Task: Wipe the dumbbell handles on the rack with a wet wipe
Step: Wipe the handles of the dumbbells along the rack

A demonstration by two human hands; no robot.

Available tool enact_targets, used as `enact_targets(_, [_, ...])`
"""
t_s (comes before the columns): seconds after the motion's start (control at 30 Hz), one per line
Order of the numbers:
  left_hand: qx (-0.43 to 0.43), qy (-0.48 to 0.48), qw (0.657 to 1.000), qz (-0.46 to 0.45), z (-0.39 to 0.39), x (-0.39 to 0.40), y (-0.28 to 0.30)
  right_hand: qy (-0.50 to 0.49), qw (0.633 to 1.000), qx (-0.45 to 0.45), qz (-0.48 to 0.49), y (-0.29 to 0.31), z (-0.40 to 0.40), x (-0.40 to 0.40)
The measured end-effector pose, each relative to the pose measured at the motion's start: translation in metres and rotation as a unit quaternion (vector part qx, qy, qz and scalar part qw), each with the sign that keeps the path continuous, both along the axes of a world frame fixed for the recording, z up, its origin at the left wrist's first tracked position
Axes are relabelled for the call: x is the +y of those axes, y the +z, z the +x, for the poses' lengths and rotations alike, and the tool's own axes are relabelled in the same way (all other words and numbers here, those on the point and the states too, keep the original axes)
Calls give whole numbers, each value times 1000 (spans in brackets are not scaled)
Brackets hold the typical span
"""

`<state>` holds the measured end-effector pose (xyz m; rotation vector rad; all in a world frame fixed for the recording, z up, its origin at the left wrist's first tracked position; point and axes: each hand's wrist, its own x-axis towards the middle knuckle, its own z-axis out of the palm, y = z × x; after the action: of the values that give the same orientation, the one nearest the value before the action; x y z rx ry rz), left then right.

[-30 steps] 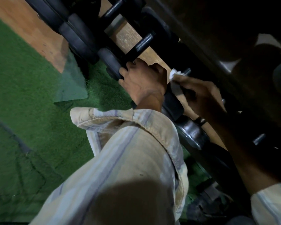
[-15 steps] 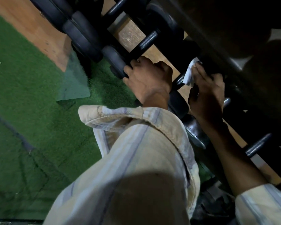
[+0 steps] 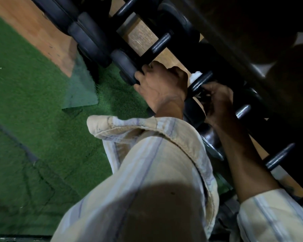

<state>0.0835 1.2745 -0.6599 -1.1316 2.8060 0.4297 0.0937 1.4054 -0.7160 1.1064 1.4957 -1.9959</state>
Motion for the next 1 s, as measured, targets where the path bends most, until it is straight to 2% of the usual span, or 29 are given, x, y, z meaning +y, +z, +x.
enact_targets(0.07, [0, -2, 1000, -1, 0, 0, 0, 72, 994, -65, -51, 7, 1, -5])
enact_targets(0.13, [-1, -2, 1000, 0, 0, 0, 0, 130, 987, -77, -53, 8, 3, -7])
enact_targets(0.3, [-2, -2, 1000, -2, 0, 0, 0, 176, 981, -75, 15, 17, 10, 2])
enact_targets(0.4, [-5, -4, 1000, -3, 0, -1, 0, 172, 978, -54, 101, 14, 20, 6])
enact_targets(0.47, [-6, -3, 1000, -3, 0, 0, 0, 151, 978, -10, 146, 12, 25, 7])
enact_targets(0.57, [-4, -2, 1000, -4, 0, 0, 0, 58, 984, 55, 156, 15, 26, -1])
enact_targets(0.67, [-2, -2, 1000, -2, 0, -1, 0, -5, 979, 72, 188, 13, 20, -14])
enact_targets(0.8, [-4, -3, 1000, 0, 0, -1, 0, -119, 977, 45, 174, 9, 2, -21])
enact_targets(0.9, [0, -2, 1000, 0, 0, -1, 0, -188, 977, -40, 95, 7, -14, -17])
enact_targets(0.97, [0, -3, 1000, -2, 0, -1, 0, -169, 982, -67, 51, 0, -16, -15])
enact_targets(1.0, [0, -2, 1000, -3, 0, -1, 0, -122, 989, -71, 52, 0, -15, -12])
